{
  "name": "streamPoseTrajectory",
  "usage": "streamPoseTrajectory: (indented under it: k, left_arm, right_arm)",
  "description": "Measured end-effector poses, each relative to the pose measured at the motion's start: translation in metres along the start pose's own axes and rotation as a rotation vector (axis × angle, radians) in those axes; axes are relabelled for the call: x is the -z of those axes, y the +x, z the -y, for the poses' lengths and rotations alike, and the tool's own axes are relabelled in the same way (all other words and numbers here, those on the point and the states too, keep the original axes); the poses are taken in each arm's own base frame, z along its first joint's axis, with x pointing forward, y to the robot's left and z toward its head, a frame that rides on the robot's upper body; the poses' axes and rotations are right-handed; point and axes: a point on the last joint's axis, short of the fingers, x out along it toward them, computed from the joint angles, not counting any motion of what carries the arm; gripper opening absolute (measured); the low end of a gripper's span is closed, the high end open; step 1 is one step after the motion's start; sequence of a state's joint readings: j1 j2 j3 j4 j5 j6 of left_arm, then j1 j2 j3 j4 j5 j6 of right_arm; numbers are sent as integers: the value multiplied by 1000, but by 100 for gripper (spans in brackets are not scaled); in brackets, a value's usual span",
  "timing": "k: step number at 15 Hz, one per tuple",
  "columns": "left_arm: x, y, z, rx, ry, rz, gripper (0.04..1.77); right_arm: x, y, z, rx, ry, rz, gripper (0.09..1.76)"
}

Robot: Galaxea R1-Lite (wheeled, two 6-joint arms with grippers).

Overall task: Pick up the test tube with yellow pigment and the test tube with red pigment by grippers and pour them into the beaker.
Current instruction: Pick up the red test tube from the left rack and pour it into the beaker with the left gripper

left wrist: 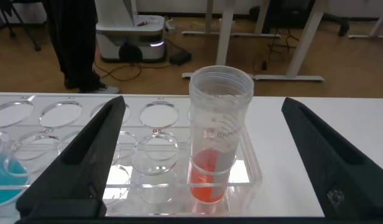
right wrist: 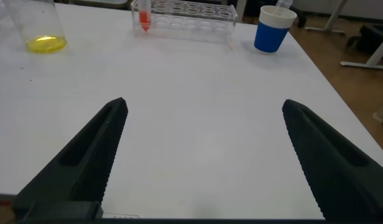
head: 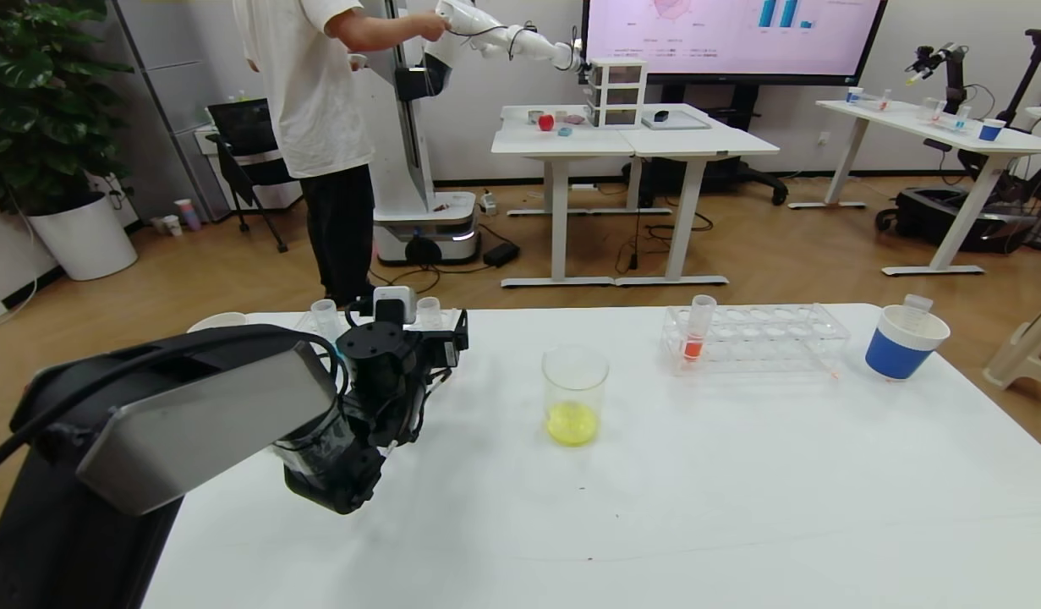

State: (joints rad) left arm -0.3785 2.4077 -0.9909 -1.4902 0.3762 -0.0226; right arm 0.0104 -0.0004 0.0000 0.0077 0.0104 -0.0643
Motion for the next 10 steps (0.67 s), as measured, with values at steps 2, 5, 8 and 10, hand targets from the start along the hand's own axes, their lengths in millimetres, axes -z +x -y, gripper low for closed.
streamPoseTrajectory:
  k: [2, 5, 8, 10]
  left_arm:
    - [1, 1, -1, -2, 0, 0, 168]
    - [1, 2, -1, -4, -10, 4, 67]
    - [0, 2, -2, -4, -14, 6, 51]
    - [-2, 2, -2, -5, -15, 9, 50]
  right_arm:
    - [0, 0, 0, 0, 0, 0, 174]
    - [0, 0, 0, 0, 0, 0, 174]
    - [0, 0, 0, 0, 0, 0, 174]
    - [0, 0, 0, 0, 0, 0, 174]
